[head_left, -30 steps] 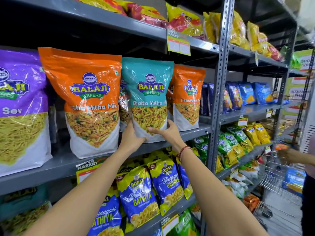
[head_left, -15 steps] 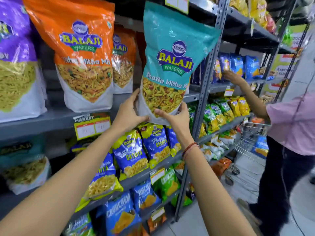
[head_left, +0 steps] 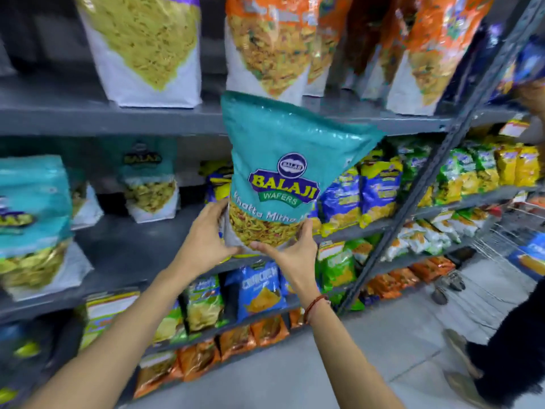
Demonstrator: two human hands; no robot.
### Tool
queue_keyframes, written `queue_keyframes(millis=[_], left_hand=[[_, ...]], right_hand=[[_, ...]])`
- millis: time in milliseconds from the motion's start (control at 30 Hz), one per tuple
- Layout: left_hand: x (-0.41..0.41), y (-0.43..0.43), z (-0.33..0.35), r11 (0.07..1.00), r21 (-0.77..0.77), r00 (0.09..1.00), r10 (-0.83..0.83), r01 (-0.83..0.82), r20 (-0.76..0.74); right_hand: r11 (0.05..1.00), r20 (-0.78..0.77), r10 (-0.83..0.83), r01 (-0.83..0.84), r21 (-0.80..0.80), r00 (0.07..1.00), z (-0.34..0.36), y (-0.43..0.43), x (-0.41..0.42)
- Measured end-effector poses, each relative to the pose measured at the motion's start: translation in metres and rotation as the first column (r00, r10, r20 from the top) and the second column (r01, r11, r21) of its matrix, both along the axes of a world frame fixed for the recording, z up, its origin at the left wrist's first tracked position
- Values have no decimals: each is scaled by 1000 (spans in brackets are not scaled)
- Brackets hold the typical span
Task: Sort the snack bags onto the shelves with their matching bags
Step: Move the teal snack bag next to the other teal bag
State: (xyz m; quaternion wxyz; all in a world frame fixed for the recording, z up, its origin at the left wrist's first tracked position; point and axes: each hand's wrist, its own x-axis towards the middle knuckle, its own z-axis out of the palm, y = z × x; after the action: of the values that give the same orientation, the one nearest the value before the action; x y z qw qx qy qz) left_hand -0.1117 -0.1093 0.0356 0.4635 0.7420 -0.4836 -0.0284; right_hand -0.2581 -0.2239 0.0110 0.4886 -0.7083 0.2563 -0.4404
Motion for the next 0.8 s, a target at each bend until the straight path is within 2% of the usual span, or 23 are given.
queue_keyframes(millis=[367,800], left_hand=[[67,102,-62,948,142,955,294,-285,-49],[138,106,-107,912,258,922,361,-318,-138]], right_hand=[[963,-158,267,-256,87,951,-62,72,105],[918,-376,396,-368,147,838,-92,67,182]])
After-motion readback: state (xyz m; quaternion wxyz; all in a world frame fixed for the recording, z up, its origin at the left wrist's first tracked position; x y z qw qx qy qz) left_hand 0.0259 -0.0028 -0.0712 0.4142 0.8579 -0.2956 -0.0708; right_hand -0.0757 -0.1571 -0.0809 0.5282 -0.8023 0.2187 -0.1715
